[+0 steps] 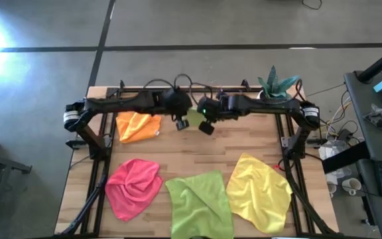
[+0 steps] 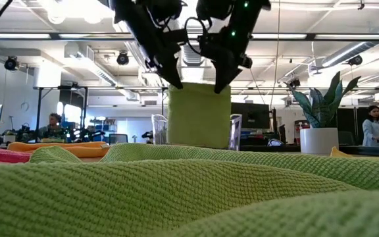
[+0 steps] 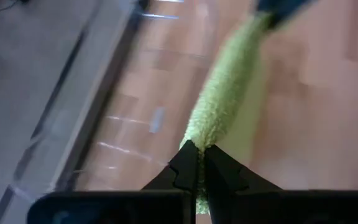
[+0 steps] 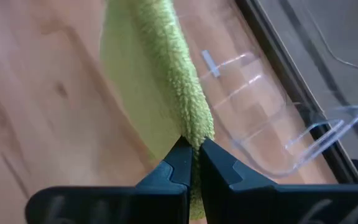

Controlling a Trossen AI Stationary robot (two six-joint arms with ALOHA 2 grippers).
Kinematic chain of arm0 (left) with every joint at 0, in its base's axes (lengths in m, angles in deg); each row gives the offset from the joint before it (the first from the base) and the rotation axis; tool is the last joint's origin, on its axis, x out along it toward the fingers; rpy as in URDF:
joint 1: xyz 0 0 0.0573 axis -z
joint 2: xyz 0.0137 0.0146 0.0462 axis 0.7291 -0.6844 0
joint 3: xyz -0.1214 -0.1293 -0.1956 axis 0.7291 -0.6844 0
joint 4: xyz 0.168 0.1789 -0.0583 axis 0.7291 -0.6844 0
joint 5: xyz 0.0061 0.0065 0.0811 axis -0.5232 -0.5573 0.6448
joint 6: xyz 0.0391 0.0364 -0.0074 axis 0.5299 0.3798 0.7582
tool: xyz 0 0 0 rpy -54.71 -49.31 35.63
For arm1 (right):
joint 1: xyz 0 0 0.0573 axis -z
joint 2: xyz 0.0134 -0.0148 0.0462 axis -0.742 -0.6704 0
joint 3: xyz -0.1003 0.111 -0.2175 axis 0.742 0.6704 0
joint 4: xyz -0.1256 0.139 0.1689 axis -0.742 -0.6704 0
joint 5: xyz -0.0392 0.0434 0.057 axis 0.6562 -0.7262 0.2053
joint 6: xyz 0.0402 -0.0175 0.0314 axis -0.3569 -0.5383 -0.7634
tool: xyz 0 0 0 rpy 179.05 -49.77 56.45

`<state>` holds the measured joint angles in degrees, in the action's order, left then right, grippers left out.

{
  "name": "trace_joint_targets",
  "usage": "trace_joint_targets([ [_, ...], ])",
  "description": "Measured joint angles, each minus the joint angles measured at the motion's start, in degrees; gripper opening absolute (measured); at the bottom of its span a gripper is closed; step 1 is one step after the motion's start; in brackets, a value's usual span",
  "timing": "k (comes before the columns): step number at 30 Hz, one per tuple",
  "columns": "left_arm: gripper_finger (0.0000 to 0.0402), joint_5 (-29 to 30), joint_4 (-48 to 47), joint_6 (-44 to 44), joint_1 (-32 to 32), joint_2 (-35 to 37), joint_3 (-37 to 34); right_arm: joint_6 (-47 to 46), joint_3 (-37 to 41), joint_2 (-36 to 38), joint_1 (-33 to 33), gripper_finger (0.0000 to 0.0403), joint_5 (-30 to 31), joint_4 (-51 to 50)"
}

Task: Fold microfiber towels
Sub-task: Put the top green microfiber towel into the transparent bin

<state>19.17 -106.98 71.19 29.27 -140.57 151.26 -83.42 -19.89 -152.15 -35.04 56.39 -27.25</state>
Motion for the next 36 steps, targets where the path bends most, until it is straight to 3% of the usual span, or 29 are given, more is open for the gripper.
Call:
trace_joint_targets([
  [9, 0.0, -3.12, 7.79, 0.28, -8.51, -0.18, -0.92, 2.74, -0.03, -2.31, 9.13, 0.0008, -3.38, 8.65],
  [15, 0.0, -5.45, 10.49, 1.89, -11.63, -4.09, -0.94, 3.47, -0.03, -3.77, 14.15, 0.0008, -7.38, 10.97],
  [22, 0.0, -5.3, 12.52, 5.03, -13.39, -9.07, -0.94, 5.94, -0.01, -7.3, 16.75, 0.0008, -8.61, 13.25],
  [36, 0.0, -4.78, 17.84, 6.38, -16.32, -11.02, -0.62, 6.09, -2.61, -10.33, 20.88, 0.0008, -8.74, 16.07],
])
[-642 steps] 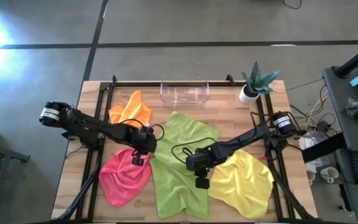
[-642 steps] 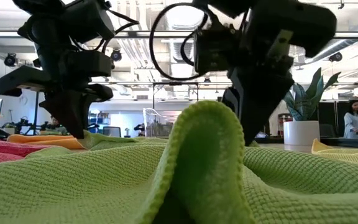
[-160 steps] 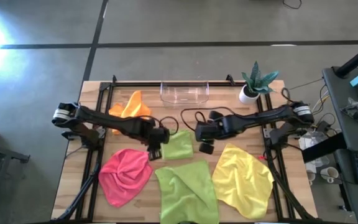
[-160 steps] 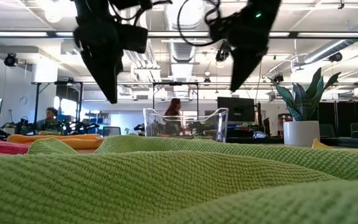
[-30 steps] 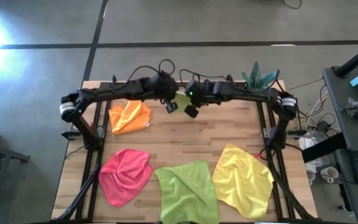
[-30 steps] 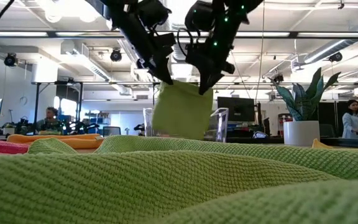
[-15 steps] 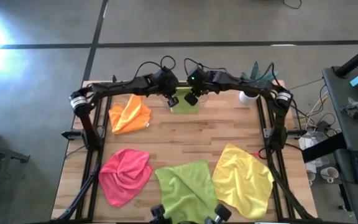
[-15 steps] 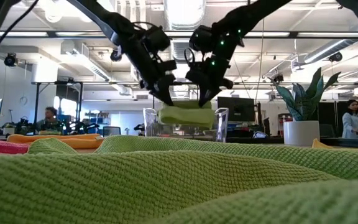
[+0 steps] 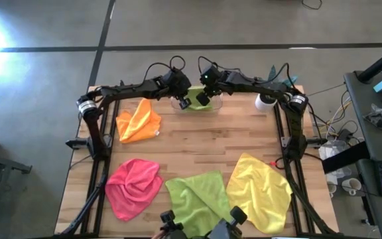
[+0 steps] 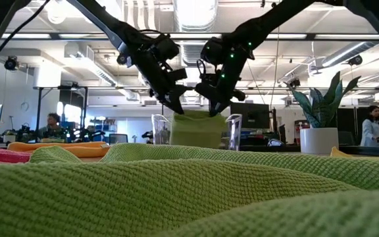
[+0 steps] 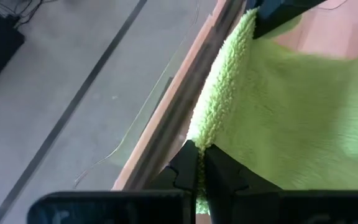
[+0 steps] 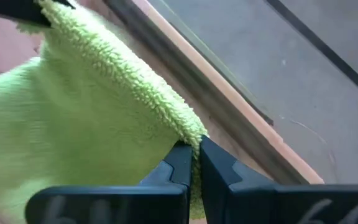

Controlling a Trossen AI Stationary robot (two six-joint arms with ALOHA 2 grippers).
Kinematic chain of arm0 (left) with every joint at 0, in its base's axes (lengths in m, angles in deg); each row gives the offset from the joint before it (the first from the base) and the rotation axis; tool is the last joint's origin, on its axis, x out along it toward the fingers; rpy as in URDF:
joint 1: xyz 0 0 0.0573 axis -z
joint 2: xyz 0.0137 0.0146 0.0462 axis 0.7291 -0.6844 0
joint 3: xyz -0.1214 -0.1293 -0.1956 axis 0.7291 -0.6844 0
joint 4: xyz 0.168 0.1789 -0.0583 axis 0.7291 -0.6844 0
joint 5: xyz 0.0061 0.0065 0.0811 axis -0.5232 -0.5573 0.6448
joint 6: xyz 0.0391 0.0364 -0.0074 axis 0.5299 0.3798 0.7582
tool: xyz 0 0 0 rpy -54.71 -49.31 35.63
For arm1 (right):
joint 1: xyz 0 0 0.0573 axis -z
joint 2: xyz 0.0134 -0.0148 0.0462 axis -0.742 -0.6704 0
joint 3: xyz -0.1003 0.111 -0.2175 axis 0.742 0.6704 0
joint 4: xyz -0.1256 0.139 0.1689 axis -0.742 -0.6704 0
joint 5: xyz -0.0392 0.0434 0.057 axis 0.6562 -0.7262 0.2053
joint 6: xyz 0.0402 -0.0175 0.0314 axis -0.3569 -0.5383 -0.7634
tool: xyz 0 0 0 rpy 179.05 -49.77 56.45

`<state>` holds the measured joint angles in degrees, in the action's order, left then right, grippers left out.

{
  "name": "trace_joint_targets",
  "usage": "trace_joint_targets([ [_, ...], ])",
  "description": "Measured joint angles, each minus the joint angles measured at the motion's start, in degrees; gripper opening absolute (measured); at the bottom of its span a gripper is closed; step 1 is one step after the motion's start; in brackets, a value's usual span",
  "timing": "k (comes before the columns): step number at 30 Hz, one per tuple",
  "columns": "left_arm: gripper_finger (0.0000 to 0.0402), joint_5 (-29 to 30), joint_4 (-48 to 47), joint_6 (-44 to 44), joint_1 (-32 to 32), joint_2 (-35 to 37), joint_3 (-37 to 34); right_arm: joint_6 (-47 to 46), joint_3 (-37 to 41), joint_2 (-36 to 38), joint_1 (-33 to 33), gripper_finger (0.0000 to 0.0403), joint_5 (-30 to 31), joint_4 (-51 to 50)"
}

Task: Fold microfiber towels
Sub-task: Put the top green microfiber towel into the transparent bin

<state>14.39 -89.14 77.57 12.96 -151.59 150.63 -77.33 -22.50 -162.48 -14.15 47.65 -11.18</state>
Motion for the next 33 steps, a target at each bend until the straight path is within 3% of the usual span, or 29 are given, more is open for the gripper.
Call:
trace_joint_targets([
  [15, 0.0, -1.08, -0.87, -0.49, -0.7, -1.79, 0.47, 3.1, -1.19, -2.01, 1.01, 0.0008, -3.41, -3.03],
  [27, 0.0, -1.21, -5.04, -0.51, -0.76, 2.45, 3.95, 5.18, -12.09, -0.39, 1.08, 0.0008, -3.27, -13.27],
  [33, 0.0, -7.89, -13.81, -2.24, -0.19, 2.8, 6.43, 3.06, -12.66, -0.39, -0.14, 0.0008, -6.73, -19.79],
])
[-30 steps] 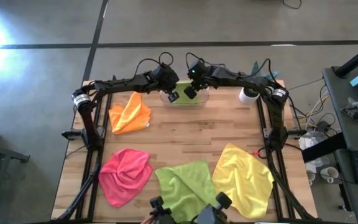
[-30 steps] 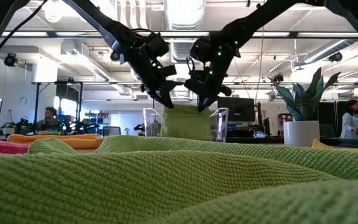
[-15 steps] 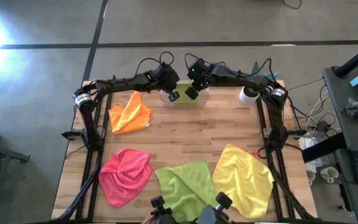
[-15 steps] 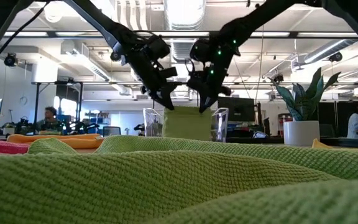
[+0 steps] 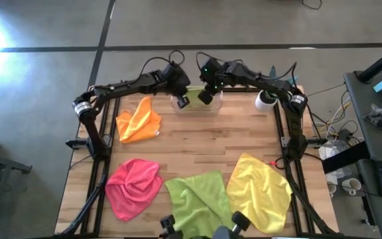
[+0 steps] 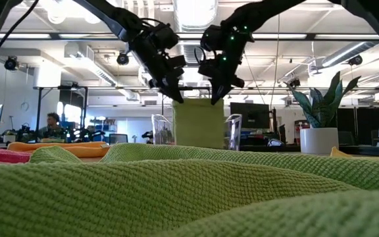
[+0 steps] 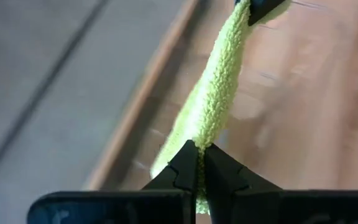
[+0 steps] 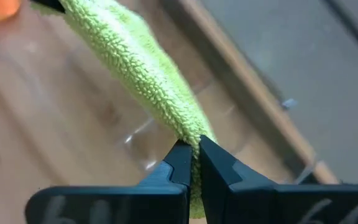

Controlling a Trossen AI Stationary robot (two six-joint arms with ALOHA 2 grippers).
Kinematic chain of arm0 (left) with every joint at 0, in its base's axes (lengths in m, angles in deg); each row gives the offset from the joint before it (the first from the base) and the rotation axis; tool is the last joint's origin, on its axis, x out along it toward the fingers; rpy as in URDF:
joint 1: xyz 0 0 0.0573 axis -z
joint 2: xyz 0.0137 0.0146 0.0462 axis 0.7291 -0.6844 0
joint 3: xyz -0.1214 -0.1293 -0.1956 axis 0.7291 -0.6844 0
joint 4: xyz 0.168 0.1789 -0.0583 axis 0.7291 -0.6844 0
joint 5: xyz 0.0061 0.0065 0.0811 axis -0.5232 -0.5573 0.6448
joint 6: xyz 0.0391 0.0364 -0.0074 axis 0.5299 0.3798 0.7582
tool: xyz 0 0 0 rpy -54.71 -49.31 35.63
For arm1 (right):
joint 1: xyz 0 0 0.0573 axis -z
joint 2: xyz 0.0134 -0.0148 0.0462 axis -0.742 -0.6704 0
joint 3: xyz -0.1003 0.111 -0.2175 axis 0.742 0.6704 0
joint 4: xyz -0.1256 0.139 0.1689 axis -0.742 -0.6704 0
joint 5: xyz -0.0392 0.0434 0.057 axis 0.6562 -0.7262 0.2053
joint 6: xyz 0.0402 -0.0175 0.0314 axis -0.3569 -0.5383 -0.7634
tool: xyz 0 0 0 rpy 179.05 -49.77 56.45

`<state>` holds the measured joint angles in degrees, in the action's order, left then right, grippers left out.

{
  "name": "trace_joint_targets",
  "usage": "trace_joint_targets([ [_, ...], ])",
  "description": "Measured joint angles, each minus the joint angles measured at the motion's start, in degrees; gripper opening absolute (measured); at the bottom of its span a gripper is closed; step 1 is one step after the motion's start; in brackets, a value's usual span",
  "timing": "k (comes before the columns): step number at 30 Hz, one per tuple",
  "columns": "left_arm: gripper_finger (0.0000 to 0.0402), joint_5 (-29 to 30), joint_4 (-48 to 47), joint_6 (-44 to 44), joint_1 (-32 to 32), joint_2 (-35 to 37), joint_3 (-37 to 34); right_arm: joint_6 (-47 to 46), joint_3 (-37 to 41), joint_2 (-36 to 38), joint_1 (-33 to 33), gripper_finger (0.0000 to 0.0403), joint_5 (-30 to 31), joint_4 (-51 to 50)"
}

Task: Fold microfiber towels
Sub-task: Put the top green microfiber towel into the transparent bin

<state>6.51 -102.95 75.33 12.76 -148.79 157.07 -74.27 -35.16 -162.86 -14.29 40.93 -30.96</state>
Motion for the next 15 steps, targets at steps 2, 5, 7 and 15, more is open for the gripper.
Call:
trace_joint_targets([
  [2, 0.0, -3.0, -2.62, -1.45, 0.51, 0.0, 0.4, -0.77, 0.02, 0.0, -1.08, 0.0008, -0.76, -1.83],
  [5, 0.0, -4.44, -5.87, -2.58, 1.57, 0.0, 0.57, -1.25, 0.04, 0.1, -2.99, 0.0008, -0.71, -2.91],
  [7, 0.0, -4.38, -5.96, -2.4, 1.81, -0.02, 0.55, -1.23, 0.12, 0.12, -3.48, 0.0008, -0.35, -2.5],
  [15, 0.0, -0.29, 0.43, 0.96, 1.05, -6.15, -0.21, -1.83, 0.24, -6.1, -0.92, 0.0008, 1.23, -0.84],
])
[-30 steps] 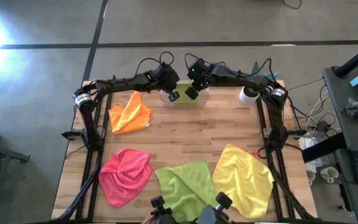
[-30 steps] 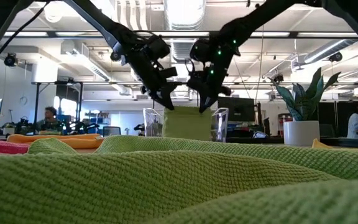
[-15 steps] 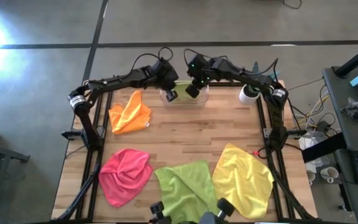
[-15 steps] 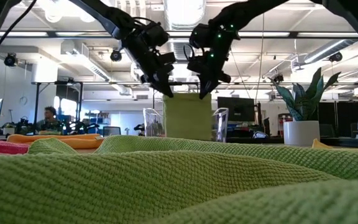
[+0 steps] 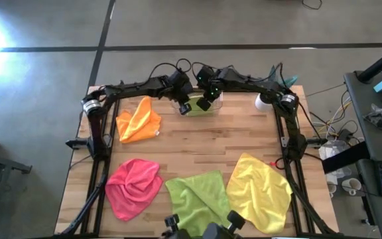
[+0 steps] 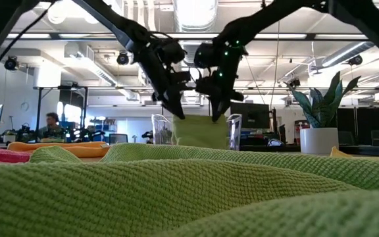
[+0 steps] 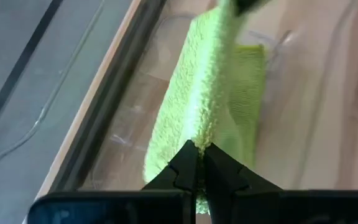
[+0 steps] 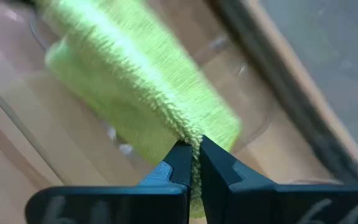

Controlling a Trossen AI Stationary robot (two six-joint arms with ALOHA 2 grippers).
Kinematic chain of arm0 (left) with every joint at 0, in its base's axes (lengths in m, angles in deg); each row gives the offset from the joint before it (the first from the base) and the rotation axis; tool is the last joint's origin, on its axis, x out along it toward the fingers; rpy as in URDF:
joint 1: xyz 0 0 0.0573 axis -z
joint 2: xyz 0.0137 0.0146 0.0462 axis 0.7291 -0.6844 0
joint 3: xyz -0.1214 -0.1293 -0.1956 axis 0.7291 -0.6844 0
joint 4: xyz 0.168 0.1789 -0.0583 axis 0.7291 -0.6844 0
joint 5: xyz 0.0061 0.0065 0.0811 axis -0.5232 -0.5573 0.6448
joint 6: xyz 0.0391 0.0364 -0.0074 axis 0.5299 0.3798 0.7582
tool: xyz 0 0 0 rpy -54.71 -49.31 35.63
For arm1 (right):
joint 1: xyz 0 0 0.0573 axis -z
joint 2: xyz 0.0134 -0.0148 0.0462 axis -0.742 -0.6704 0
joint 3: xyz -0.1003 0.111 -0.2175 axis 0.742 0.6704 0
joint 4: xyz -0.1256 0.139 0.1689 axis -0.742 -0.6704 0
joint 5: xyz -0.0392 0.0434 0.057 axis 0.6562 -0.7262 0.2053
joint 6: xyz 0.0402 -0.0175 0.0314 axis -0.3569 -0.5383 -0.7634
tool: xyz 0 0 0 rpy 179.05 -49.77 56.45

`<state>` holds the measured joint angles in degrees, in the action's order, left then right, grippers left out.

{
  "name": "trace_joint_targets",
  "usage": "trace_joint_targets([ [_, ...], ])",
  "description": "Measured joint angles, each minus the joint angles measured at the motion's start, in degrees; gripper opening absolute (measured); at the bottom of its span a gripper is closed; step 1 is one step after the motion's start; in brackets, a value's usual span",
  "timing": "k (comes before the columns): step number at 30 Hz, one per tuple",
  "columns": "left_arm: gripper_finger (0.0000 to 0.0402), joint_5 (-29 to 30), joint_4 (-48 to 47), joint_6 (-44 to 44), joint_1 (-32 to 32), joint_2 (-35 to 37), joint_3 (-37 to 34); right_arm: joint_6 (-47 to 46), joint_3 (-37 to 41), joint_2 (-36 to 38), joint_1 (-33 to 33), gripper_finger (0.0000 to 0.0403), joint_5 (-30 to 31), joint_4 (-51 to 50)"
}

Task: Fold microfiber towels
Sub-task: Put the top green microfiber towel into the transparent bin

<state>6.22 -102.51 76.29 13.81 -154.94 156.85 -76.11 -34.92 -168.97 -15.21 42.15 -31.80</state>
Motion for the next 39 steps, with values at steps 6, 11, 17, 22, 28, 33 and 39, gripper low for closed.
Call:
trace_joint_targets([
  [6, 0.0, 2.19, 2.73, 1.08, -0.39, -3.1, -0.01, 0.33, -0.08, -2.6, 0.44, 0.0008, 0.4, 0.55],
  [11, 0.0, 5.89, 5.79, 1.22, -0.49, -3.27, -0.02, 0.52, -0.06, -2.53, 0.76, 0.0008, 1.87, 1.38],
  [17, 0.0, 6.38, 5.66, 1.45, -0.65, -3.03, 0.98, 0.77, -0.06, -2.22, 1.21, 0.0008, 2.13, 1.14],
  [22, 0.0, 5.97, 1.81, 2.88, -0.58, -0.73, 2.89, 1.42, -0.13, 0.19, 1.15, 0.0008, 1.12, 0.83],
  [28, 0.0, 5.99, 0.25, 4.16, -0.66, 2.72, 5.53, 1.31, -0.13, 5.57, 1.11, 0.0008, 1.34, 1.35],
  [33, 0.0, 7.93, 1.26, 9.36, -1.13, 3.79, 10.05, 3.42, -0.13, 8.33, 1.82, 0.0008, 3.5, 7.19],
  [39, 0.0, 12.61, 5.0, 17.31, -2.42, 3.64, 14.44, 9.98, -0.13, 9.38, 3.28, 0.0008, 7.69, 14.36],
])
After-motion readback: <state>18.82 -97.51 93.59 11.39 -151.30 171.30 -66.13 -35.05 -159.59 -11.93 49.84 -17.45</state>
